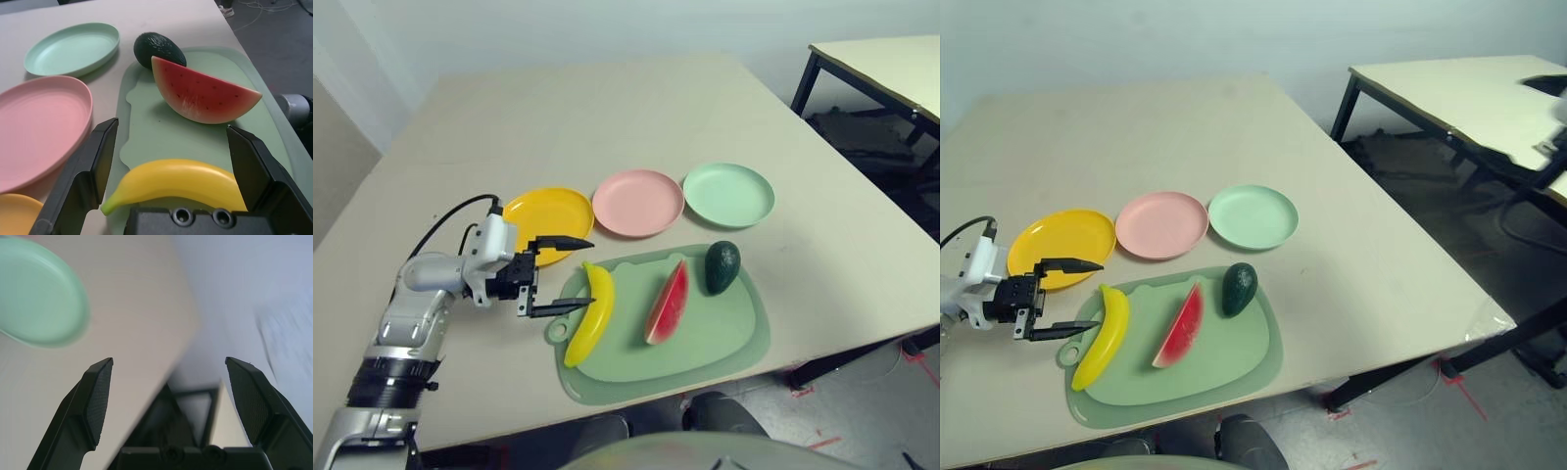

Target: Place the fruits into color-matched plates.

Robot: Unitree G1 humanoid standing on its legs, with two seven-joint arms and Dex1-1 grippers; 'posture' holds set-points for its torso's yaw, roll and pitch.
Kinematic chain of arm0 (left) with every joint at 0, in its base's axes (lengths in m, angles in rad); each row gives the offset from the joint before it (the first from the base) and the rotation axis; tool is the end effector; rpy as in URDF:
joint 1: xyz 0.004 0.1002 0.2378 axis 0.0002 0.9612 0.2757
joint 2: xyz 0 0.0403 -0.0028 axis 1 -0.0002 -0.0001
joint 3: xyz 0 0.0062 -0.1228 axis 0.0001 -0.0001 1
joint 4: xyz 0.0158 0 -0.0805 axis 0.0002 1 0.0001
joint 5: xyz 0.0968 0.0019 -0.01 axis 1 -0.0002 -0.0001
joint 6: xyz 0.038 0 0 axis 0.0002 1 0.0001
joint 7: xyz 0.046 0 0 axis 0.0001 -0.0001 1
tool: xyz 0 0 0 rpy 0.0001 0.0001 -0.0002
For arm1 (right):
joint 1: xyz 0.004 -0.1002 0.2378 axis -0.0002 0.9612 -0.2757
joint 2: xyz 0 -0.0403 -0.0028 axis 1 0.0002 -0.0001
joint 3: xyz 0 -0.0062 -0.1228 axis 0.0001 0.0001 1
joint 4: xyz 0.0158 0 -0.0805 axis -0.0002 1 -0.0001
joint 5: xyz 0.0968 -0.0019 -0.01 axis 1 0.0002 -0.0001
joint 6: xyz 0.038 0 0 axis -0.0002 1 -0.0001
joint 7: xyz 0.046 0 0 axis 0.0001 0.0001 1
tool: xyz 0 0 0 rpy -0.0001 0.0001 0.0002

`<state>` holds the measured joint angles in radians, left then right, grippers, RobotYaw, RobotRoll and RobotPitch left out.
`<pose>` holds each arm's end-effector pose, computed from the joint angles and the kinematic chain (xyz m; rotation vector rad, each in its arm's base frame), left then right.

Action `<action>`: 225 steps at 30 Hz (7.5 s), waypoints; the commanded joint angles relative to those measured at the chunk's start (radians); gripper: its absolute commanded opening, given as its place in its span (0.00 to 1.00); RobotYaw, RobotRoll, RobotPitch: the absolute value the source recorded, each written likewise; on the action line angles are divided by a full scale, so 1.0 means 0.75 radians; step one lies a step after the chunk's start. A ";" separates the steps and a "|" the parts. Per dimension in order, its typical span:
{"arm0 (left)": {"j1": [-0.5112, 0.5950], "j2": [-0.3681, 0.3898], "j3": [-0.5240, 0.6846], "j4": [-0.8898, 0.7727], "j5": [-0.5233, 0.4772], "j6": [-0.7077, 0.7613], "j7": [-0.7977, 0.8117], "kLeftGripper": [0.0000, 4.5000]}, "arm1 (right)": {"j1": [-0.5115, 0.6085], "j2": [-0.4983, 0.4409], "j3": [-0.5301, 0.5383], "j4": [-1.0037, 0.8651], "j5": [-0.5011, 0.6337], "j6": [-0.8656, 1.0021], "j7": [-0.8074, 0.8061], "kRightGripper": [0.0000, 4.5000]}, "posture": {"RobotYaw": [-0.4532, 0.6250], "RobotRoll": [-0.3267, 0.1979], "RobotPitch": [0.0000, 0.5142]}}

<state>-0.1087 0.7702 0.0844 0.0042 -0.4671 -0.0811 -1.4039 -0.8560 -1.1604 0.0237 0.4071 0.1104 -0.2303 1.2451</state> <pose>0.2186 0.3000 0.1235 0.4114 0.0165 -1.3406 0.2618 -0.3385 0.3226 -1.2155 -0.0305 0.7737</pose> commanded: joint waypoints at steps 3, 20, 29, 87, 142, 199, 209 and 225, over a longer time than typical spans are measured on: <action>0.046 0.020 0.026 -0.068 0.005 0.009 0.041 1.00 | -0.072 0.106 0.276 -0.178 -0.110 0.138 0.307 1.00 | 0.39 0.62 0.00; 0.050 0.037 -0.011 -0.124 0.028 0.043 0.086 1.00 | -0.162 0.302 0.786 -0.286 -0.272 -0.128 0.492 1.00 | 0.42 0.62 0.04; 0.010 0.048 -0.041 -0.150 0.034 0.069 0.090 1.00 | -0.146 0.425 0.790 -0.158 -0.360 -0.244 0.492 1.00 | 0.43 0.62 0.05; 0.019 0.069 -0.026 -0.215 0.056 0.074 0.113 1.00 | -0.028 0.670 0.784 0.026 -0.523 -0.291 0.441 1.00 | 0.47 0.62 0.08; -0.176 -0.043 -0.085 -0.519 -0.175 0.763 0.529 1.00 | -0.593 0.805 0.794 0.991 -0.748 -0.252 -0.082 0.69 | 0.46 0.62 0.05; -0.068 0.202 -0.043 -0.276 0.025 0.252 0.018 1.00 | -0.105 0.592 0.835 -0.851 -0.179 0.685 0.462 0.99 | 0.46 0.62 0.06; -0.072 0.211 -0.052 -0.264 0.057 0.225 0.000 1.00 | -0.015 0.701 0.913 -0.778 -0.320 0.701 0.382 0.99 | 0.47 0.62 0.06; -0.066 0.197 -0.065 -0.270 0.078 0.217 0.016 1.00 | 0.102 0.802 0.980 -0.630 -0.463 0.624 0.311 0.99 | 0.47 0.62 0.07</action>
<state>-0.1638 0.9205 0.0545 -0.1951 -0.4204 0.0885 -1.3937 -0.7841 -0.5664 0.7492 -0.0698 -0.2213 0.2456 1.4874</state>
